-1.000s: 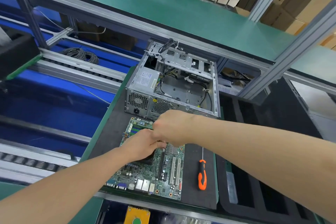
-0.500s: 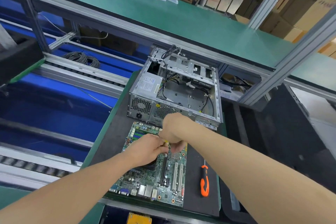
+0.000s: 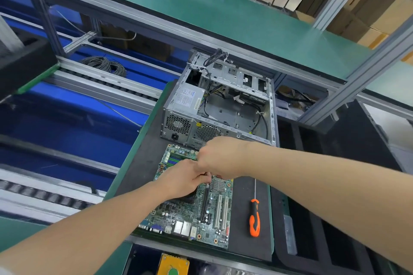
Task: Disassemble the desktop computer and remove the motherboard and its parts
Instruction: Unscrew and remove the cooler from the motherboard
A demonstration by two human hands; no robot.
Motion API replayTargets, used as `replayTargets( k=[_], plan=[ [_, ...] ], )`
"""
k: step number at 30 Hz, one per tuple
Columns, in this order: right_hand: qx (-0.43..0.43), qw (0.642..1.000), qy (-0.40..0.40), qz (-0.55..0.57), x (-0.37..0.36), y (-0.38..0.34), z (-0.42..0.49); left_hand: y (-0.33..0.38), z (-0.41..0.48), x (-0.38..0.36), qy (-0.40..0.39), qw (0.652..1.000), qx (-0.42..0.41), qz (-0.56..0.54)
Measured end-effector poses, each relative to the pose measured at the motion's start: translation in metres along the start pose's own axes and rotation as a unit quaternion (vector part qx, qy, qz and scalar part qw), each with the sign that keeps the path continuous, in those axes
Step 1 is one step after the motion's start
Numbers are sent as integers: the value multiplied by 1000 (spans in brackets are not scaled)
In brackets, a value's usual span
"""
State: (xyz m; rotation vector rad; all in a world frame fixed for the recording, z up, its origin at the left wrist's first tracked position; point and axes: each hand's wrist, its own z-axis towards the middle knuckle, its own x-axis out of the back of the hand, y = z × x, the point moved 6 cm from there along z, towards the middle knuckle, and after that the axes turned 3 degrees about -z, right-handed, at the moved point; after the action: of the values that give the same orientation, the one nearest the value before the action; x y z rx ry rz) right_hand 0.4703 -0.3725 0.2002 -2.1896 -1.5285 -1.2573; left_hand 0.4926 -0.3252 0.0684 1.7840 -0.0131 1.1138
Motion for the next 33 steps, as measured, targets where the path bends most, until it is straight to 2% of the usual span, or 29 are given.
replayTargets(
  k=[2,4,6,8,9,10,12,14,15,16,17,20,22,25,27,30,33],
  plan=[
    [49,998,16,-39,6,-4,-2,-1,-2,1,1,1000,22,-14],
    [56,996,22,-61,11,-7,0,-2,-2,3,4,999,38,-19],
    [9,1000,16,-24,12,-7,4,-1,-2,3,5,999,35,4],
    [-110,990,11,89,11,1,3,0,-2,1,2,999,6,33],
    [-191,966,-2,173,8,8,-1,2,-3,3,10,1000,-6,26],
    [-267,927,-21,263,2,15,-6,5,-3,5,17,1000,-11,6],
    [-371,825,-89,417,-16,20,-14,7,-3,5,14,1000,-9,-9],
    [-394,745,-175,509,-28,16,-15,7,-2,3,5,1000,-9,5],
    [-383,726,-220,526,-31,12,-13,7,-2,3,5,1000,-10,9],
    [-364,731,-252,520,-32,11,-11,6,-2,3,5,1000,-13,14],
    [-339,755,-269,492,-29,11,-8,5,-1,3,7,1000,-20,17],
    [-246,881,-269,303,-15,15,1,6,0,2,10,998,-41,35],
    [-220,931,-220,192,-8,16,6,6,1,2,4,998,-44,38],
    [-243,943,-138,180,-10,18,5,6,1,2,2,998,-52,25],
    [-228,958,-88,152,-5,18,2,4,2,2,-1,999,-45,12],
    [-112,992,-39,36,2,10,1,-1,4,1,-4,999,-33,0],
    [-15,997,-7,-71,2,0,0,-3,5,0,-1,998,-39,-41]
  ],
)
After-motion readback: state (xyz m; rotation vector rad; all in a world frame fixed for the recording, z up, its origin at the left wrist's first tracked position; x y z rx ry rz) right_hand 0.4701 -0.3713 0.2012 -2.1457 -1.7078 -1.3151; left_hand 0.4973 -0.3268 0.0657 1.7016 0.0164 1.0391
